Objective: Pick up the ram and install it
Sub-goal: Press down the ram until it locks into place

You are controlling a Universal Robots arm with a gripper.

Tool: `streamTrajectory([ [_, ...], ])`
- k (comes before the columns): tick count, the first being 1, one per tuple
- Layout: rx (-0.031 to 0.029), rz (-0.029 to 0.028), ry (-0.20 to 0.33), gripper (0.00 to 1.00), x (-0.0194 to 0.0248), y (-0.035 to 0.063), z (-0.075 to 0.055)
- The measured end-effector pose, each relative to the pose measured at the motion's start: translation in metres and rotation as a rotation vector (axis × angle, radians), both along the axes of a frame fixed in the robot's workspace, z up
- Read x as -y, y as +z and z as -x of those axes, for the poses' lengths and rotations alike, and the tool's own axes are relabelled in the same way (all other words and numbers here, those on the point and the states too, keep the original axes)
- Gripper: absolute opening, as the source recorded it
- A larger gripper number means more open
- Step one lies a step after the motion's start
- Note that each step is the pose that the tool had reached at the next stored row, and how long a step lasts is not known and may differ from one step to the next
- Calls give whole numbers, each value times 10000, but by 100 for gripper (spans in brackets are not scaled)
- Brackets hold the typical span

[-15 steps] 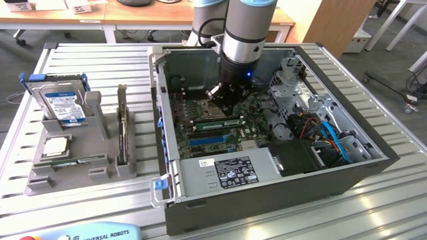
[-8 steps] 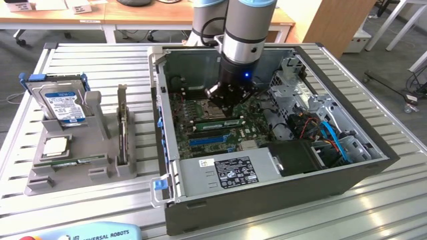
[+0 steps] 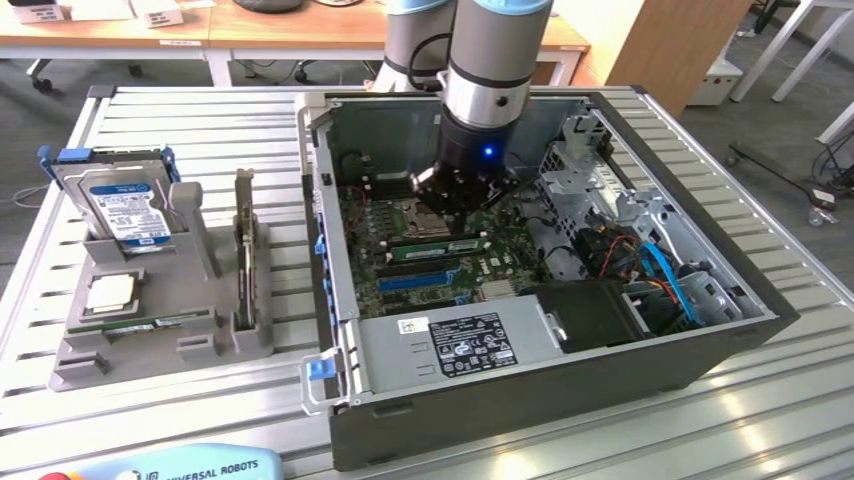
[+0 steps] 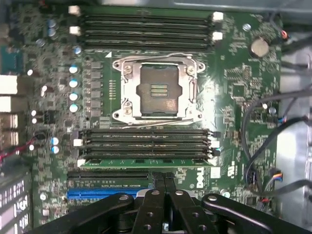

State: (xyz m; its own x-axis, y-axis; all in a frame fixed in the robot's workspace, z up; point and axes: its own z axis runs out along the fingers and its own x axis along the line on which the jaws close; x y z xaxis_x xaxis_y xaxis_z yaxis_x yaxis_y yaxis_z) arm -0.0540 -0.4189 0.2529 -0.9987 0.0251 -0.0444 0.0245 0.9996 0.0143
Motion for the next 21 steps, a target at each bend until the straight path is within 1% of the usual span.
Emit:
streamTrajectory([
  [3,0,0,-484,10,0,-6,0],
  [5,1,-1,-652,10,-10,-9,3],
  [6,0,0,-662,10,-21,-9,2],
  [9,1,0,-659,10,-27,-10,1],
  [12,1,5,-663,10,-47,-10,2],
  [18,0,13,-661,10,-131,-9,1],
  [21,2,10,-661,10,-135,-9,8],
])
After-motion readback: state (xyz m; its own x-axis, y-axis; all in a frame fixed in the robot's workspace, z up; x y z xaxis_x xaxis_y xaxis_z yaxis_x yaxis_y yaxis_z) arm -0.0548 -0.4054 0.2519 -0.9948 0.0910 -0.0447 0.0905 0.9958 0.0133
